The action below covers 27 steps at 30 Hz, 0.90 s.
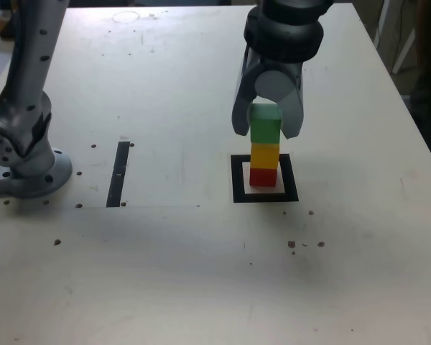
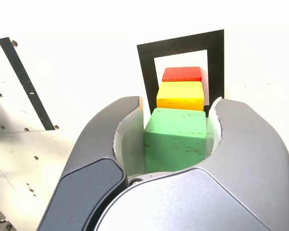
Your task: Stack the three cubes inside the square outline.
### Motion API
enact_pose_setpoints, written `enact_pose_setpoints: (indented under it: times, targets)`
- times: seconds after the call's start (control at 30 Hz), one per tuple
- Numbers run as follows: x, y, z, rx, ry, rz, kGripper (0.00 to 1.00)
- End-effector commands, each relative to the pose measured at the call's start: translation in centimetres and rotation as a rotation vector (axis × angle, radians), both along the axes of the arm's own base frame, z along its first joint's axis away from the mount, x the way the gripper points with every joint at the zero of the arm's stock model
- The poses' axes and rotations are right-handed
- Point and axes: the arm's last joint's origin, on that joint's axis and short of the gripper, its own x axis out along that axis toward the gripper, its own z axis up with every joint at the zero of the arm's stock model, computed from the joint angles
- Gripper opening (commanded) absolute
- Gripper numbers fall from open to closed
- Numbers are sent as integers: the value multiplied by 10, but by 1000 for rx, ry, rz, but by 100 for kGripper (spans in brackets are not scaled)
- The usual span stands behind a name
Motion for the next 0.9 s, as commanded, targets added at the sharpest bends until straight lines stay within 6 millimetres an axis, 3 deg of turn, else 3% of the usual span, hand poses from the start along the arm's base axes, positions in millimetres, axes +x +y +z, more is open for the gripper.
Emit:
enact_pose_setpoints:
  times: [0.0, 0.1, 0.17, 0.6, 0.87]
  targets:
    - [2, -1, -2, -2, -1, -8, 56]
    - [2, -1, -4, -3, 0, -18, 87]
    - [2, -1, -5, -3, 3, -20, 96]
    - [-4, 0, 0, 8, -4, -22, 99]
    - [-30, 4, 25, 31, -45, -21, 99]
